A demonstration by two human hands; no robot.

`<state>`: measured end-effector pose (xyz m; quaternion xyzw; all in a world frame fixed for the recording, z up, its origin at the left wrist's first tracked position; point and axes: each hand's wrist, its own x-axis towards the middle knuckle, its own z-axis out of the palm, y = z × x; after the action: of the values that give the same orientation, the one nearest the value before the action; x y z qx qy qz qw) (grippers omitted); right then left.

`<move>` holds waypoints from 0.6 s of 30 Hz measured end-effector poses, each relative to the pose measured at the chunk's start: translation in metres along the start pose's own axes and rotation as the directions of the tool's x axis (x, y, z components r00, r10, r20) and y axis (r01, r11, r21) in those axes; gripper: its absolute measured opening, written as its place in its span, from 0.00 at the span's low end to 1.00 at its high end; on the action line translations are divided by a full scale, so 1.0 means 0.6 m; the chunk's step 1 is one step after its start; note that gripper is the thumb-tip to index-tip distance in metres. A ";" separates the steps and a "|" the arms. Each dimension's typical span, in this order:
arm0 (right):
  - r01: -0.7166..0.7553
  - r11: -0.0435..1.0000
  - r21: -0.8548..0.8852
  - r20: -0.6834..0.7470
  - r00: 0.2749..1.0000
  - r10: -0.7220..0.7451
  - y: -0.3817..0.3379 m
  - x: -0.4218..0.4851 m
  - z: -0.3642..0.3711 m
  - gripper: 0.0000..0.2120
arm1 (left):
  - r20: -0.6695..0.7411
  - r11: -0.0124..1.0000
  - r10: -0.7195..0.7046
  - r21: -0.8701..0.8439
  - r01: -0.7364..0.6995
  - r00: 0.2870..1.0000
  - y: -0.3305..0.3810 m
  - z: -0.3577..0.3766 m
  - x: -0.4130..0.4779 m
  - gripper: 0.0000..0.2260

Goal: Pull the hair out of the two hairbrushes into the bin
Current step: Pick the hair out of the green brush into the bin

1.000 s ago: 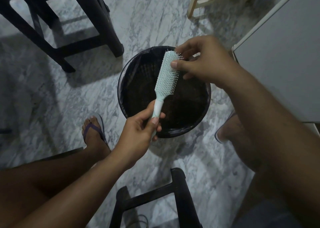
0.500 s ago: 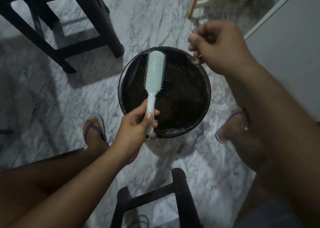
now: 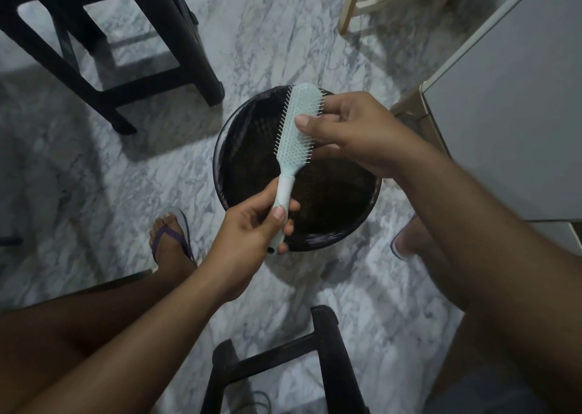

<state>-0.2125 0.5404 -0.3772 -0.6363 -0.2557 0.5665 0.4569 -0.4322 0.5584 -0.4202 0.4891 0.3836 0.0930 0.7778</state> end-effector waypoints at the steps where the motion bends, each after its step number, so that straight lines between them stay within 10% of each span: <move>1: -0.003 1.000 -0.005 -0.018 1.000 0.003 -0.004 0.000 0.000 0.12 | 0.001 1.000 -0.001 -0.002 0.001 1.000 0.000 0.000 -0.001 0.21; 9: 0.021 0.857 -0.514 -0.222 0.962 -0.157 -0.023 -0.006 -0.008 0.18 | -0.062 0.997 -0.028 -0.069 0.023 0.998 0.003 0.001 0.003 0.20; 18: 0.090 0.735 -0.672 -0.216 0.926 -0.311 -0.011 -0.001 -0.018 0.07 | -0.131 0.998 -0.030 -0.064 0.022 0.991 0.008 0.000 0.005 0.20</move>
<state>-0.2009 0.5396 -0.3716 -0.8047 -0.4284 0.2799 0.3010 -0.4293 0.5624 -0.4179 0.4522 0.4372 0.1270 0.7670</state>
